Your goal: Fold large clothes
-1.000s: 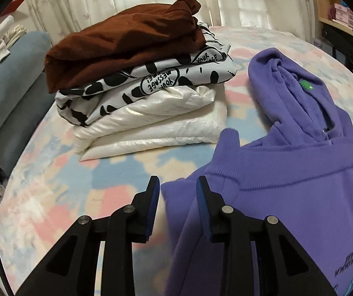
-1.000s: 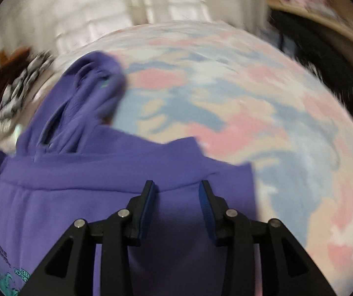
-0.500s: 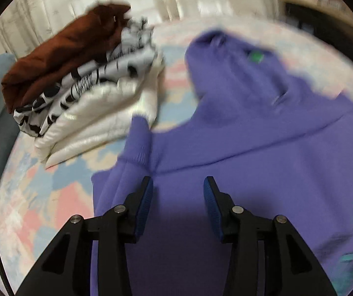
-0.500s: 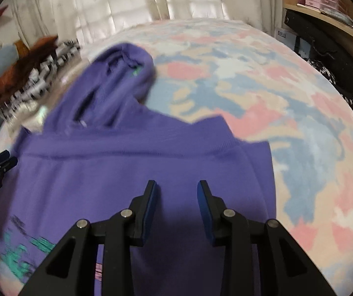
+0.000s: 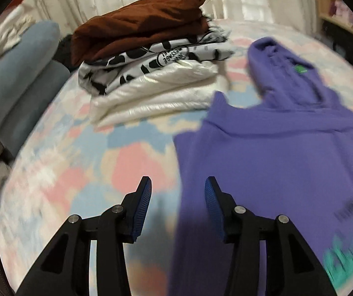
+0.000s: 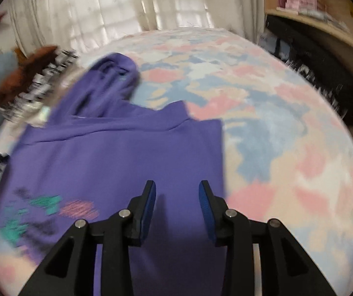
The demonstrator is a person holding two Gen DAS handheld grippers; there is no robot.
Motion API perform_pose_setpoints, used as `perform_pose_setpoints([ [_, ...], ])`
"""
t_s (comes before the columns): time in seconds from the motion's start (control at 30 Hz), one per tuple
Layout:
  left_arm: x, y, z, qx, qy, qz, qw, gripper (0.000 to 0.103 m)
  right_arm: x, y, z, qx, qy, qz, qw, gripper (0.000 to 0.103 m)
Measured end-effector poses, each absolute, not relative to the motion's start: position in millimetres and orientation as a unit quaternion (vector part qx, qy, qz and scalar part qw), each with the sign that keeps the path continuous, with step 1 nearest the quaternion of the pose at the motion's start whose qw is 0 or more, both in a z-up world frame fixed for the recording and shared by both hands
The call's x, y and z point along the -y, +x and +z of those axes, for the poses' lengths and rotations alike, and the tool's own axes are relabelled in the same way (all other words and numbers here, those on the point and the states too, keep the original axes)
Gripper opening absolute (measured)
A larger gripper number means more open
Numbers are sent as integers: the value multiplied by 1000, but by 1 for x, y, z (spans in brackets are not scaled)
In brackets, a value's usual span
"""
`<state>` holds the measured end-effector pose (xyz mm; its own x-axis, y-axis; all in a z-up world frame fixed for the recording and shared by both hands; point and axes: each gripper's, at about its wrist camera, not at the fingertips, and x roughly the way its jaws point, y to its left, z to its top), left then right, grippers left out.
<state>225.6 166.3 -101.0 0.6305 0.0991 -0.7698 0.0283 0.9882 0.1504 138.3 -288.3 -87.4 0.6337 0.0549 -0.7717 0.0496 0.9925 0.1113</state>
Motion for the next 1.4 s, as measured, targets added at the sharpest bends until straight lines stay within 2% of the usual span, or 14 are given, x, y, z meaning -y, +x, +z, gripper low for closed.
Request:
perform_pose_setpoints([
  [0.13,-165,168,-107,-448,33,-22,893,45,264,101,-92,-442,89,49,891,37],
  [0.3,-166,128,-133,-449,52,-1,892,47,255,67,-117,-459,79,44,884,37],
  [0.33,-171,124,-135,-440,51,7,896,51,263,62,-120,-458,78,33,885,37],
  [0.4,-184,123,-140,-439,22,24,898,74,280,54,-120,-455,81,4,887,37],
  [0.47,-201,126,-145,-450,-34,30,892,80,297,49,-118,-453,95,-14,886,36],
  [0.6,-213,124,-148,-453,-76,19,888,80,307,36,-116,-454,108,-27,884,37],
  [0.73,-212,117,-140,-452,-73,25,889,80,303,27,-119,-474,117,-34,872,37],
  [0.93,-211,104,-115,-441,-32,36,896,80,298,17,-100,-458,129,-21,879,37],
  [1.17,-208,123,-82,-427,-17,32,904,80,285,43,-78,-449,128,12,884,37],
  [1.4,-172,176,-57,-413,26,-5,910,80,264,99,-69,-454,107,51,883,37],
])
